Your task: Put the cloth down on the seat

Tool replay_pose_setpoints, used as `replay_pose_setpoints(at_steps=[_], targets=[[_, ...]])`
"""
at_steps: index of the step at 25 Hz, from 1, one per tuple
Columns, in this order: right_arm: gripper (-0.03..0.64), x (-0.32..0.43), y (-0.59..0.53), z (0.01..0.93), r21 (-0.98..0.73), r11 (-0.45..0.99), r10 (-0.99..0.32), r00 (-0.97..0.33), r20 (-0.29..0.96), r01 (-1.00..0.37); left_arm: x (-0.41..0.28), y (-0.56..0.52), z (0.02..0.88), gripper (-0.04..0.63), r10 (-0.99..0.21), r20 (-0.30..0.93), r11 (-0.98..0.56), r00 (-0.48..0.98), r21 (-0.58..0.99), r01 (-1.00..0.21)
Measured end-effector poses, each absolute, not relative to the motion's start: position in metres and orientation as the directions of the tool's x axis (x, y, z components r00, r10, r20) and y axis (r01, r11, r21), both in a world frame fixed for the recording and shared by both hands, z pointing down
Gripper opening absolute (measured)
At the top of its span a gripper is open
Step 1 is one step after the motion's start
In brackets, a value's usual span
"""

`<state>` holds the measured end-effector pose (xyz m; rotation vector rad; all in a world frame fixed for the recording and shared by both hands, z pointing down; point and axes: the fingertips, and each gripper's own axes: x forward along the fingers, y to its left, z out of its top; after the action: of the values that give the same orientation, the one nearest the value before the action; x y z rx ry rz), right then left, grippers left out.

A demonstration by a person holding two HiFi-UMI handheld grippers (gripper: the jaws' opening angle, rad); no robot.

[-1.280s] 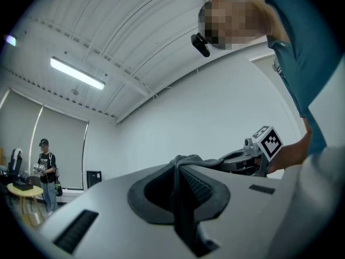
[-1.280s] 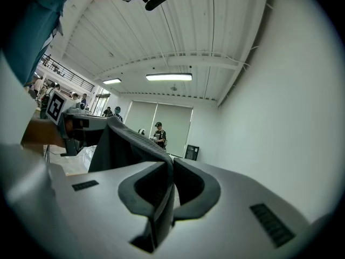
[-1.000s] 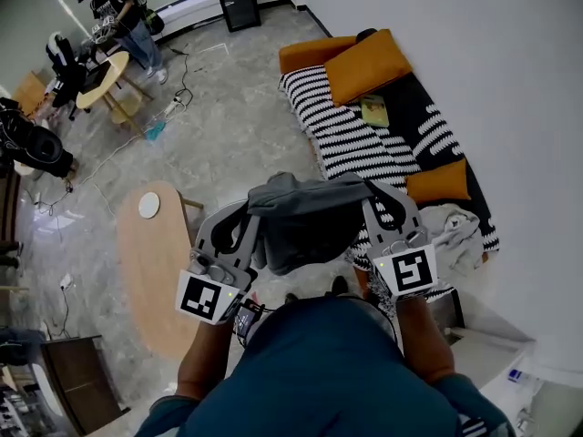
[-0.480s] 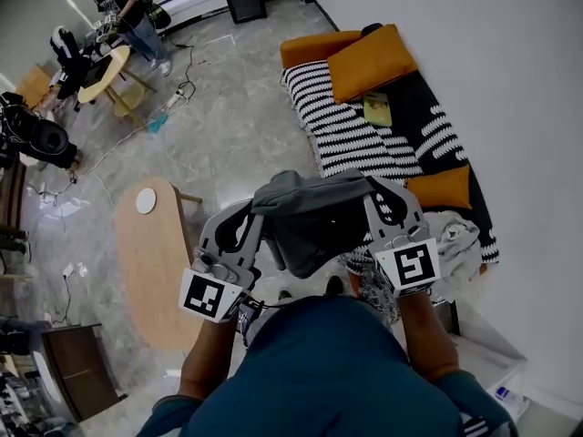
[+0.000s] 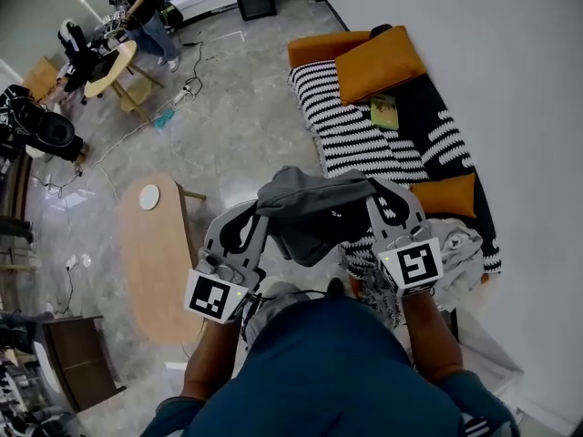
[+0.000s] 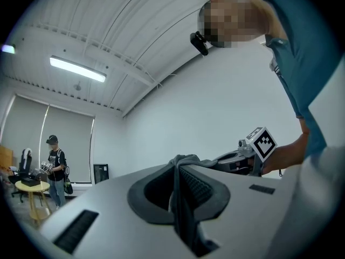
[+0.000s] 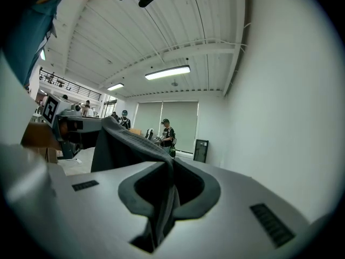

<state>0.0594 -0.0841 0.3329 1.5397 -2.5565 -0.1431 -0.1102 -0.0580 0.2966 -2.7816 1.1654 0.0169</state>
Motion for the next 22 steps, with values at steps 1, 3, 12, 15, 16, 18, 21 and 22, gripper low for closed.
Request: replay_pose_setpoints(at_steps=[1, 3, 12, 15, 16, 18, 21, 22], targets=[[0.035, 0.056, -0.088, 0.336, 0.157, 0.469, -0.883, -0.461, 0.089, -0.869, -0.112, -0.060, 0.298, 0.023, -0.709, -0.061, -0.695, 0.702, -0.107, -0.711], [0.035, 0.046, -0.094, 0.343, 0.141, 0.469, -0.883, -0.458, 0.104, -0.872, -0.121, -0.063, 0.307, 0.023, -0.708, -0.044, -0.700, 0.705, -0.086, -0.709], [0.034, -0.010, -0.126, 0.336, 0.144, 0.425, -0.904, -0.409, 0.126, -0.894, -0.182, -0.111, 0.315, 0.023, -0.684, -0.038, -0.729, 0.729, -0.018, -0.685], [0.034, -0.019, -0.132, 0.333, 0.145, 0.398, -0.916, -0.384, 0.119, -0.906, -0.190, -0.124, 0.319, 0.023, -0.659, -0.041, -0.751, 0.751, -0.021, -0.660], [0.034, -0.021, -0.133, 0.333, 0.147, 0.393, -0.918, -0.378, 0.120, -0.908, -0.193, -0.127, 0.319, 0.023, -0.652, -0.045, -0.756, 0.757, -0.022, -0.654], [0.034, -0.025, -0.135, 0.333, 0.153, 0.380, -0.923, -0.364, 0.122, -0.912, -0.199, -0.133, 0.320, 0.023, -0.640, -0.043, -0.767, 0.767, -0.021, -0.641], [0.034, -0.028, -0.138, 0.335, 0.152, 0.351, -0.934, -0.334, 0.125, -0.924, -0.202, -0.142, 0.317, 0.023, -0.622, -0.062, -0.781, 0.781, -0.024, -0.624], [0.034, -0.028, -0.138, 0.336, 0.150, 0.342, -0.937, -0.325, 0.126, -0.928, -0.202, -0.144, 0.316, 0.023, -0.616, -0.066, -0.786, 0.785, -0.023, -0.618]])
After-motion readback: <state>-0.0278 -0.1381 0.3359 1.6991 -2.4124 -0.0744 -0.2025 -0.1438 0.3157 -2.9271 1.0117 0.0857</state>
